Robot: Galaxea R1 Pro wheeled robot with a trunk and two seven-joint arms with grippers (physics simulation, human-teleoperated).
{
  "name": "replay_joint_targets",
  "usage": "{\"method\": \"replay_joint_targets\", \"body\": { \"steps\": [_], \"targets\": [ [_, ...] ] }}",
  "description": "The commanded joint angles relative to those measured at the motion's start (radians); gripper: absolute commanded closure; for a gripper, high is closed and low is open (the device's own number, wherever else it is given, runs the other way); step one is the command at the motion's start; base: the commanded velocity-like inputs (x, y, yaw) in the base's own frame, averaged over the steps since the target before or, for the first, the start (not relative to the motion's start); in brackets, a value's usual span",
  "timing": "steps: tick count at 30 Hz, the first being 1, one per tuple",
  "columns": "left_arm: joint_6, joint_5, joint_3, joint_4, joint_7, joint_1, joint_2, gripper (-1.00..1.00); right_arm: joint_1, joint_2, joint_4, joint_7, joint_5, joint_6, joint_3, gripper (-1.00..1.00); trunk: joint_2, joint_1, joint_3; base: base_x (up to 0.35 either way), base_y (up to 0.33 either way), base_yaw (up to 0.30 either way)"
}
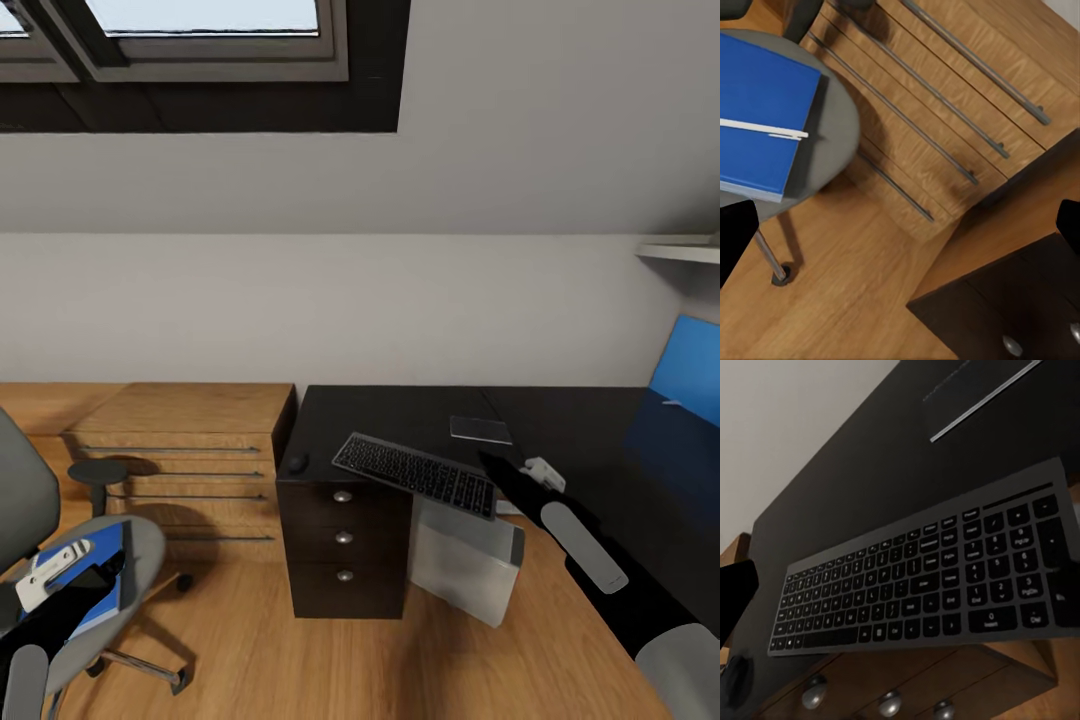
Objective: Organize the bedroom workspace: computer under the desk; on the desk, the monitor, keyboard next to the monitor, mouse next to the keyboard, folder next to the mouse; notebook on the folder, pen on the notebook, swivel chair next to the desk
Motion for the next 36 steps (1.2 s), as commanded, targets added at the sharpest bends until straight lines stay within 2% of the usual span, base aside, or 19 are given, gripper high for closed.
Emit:
{"method": "replay_joint_targets", "body": {
  "steps": [1,5,8,11,20,21,24,26,32,36],
  "targets": [
    [0.006,0.009,0.0,-0.001,0.002,-0.001,-0.001,-1.0,-0.001,-0.001,-0.002,-0.006,-0.005,0.001,0.002,-1.0,-0.008,0.004,-0.004,0.0,0.0,0.0],
    [0.006,0.009,-0.006,0.0,0.003,-0.001,-0.002,-1.0,-0.001,-0.001,0.006,-0.005,-0.004,-0.008,0.002,-1.0,-0.036,0.019,-0.017,0.0,0.0,0.0],
    [0.006,0.008,-0.01,0.002,0.004,-0.001,-0.002,-1.0,-0.001,-0.001,0.029,-0.006,-0.005,-0.043,0.0,-1.0,-0.057,0.031,-0.026,0.0,0.0,0.0],
    [0.005,0.006,-0.057,0.004,0.005,-0.001,-0.002,-1.0,-0.001,-0.001,0.052,-0.006,-0.005,-0.076,-0.001,-1.0,-0.078,0.042,-0.036,0.0,0.0,0.0],
    [0.005,0.005,-0.081,0.009,0.005,-0.001,-0.002,-1.0,-0.001,-0.001,0.088,-0.005,-0.006,-0.087,-0.013,-1.0,-0.141,0.077,-0.064,0.0,0.0,0.0],
    [0.005,0.005,-0.085,0.01,0.005,-0.001,-0.002,-1.0,-0.002,0.007,0.185,0.022,-0.005,-0.087,-0.044,-1.0,-0.148,0.081,-0.067,0.0,0.0,0.0],
    [0.005,0.005,-0.086,0.01,0.005,-0.001,-0.002,-1.0,-0.002,0.016,0.223,0.069,-0.005,-0.087,-0.049,-1.0,-0.169,0.092,-0.076,0.0,0.0,0.0],
    [0.005,0.004,-0.086,0.01,0.005,-0.001,-0.002,-1.0,-0.004,0.023,0.267,0.13,-0.004,-0.087,-0.052,-1.0,-0.183,0.1,-0.083,0.0,0.0,0.0],
    [0.005,0.004,-0.087,0.01,0.005,-0.001,-0.002,-1.0,-0.004,0.026,0.293,0.149,-0.008,-0.086,-0.054,-1.0,-0.225,0.123,-0.102,0.0,0.0,0.0],
    [0.005,0.004,-0.087,0.01,0.005,-0.001,-0.002,-1.0,-0.004,0.037,0.296,0.151,-0.009,-0.087,-0.059,-1.0,-0.253,0.138,-0.114,0.0,0.0,0.0]
  ]
}}
